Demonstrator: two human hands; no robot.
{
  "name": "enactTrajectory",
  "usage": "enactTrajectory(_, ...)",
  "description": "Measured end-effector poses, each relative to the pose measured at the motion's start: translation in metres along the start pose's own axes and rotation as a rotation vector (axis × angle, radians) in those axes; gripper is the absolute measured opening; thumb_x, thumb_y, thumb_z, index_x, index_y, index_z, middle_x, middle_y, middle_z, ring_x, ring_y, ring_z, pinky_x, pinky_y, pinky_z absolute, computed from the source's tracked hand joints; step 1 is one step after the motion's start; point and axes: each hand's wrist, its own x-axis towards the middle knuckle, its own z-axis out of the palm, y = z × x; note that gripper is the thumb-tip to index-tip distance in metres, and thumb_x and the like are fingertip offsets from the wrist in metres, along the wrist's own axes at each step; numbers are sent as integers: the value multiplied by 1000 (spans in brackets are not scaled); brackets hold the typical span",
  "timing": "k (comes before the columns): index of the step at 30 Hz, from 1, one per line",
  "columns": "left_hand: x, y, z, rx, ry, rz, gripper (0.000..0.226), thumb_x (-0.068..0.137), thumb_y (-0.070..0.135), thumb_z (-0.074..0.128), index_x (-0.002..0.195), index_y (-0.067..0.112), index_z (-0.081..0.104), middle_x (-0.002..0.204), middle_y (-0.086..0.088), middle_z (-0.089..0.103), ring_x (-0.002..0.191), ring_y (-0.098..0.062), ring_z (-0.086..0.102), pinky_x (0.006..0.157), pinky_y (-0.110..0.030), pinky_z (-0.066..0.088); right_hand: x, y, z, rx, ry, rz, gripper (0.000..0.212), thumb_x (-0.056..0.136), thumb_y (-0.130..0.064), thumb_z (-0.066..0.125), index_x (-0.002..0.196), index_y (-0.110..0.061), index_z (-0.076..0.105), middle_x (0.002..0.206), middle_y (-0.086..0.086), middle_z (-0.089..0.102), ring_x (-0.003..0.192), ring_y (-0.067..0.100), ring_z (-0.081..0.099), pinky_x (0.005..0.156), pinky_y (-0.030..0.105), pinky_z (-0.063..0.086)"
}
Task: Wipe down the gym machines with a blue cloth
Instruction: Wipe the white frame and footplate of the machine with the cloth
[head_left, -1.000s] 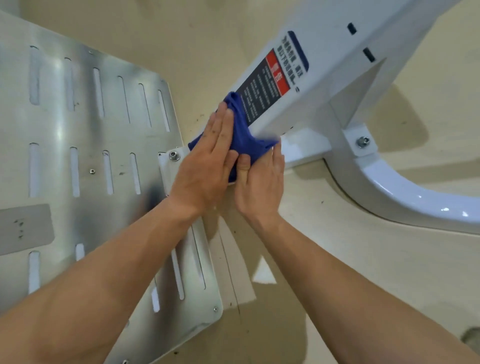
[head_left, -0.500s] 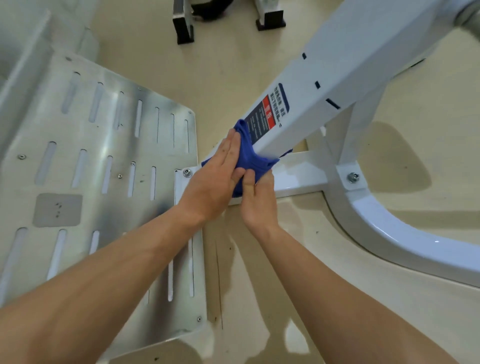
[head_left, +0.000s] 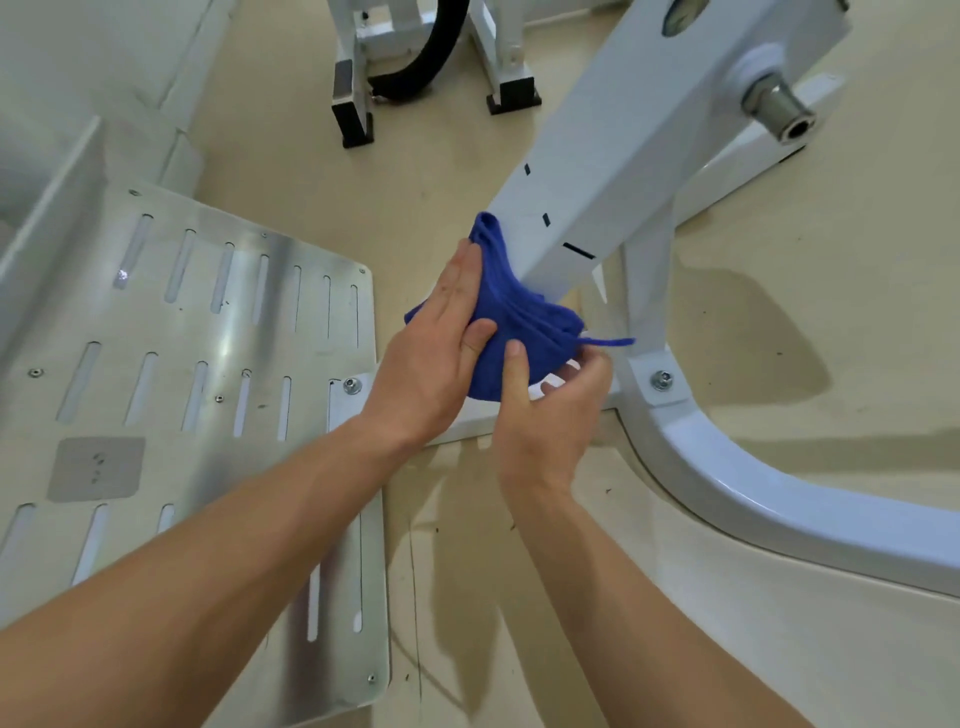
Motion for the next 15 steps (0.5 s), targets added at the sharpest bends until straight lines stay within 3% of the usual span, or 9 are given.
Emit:
enactTrajectory(4,-8,-10,1,-59,6,-33,62,102,27,44,156,33,13,160,10,29,142,-12,36,113,-36,36,-9,-2,-2,6,94,9,50,86,-36,72,124,-19,44,122,-7,45,107,9,53,91,36,51)
enactTrajectory(8,-12,-11,-5,-150,37,-107,64,98,27,57,154,32,27,155,13,37,139,-4,38,113,-28,34,-13,-1,-4,-118,180,42,47,87,-41,70,119,-16,45,119,-6,44,108,15,47,97,36,44)
enactTrajectory(11,-9,-7,-8,-171,62,-113,64,94,24,63,151,30,34,153,14,41,138,0,39,113,-25,34,-10,-9,1,3,-35,89,20,98,-34,56,114,-21,58,111,-12,61,103,5,59,92,30,51)
enactTrajectory(15,-6,1,-11,-191,23,-102,54,103,27,47,154,32,29,154,13,38,139,-3,39,113,-26,32,5,-19,9,9,-262,67,26,107,-34,36,111,-23,59,93,-15,67,85,-7,61,74,12,45)
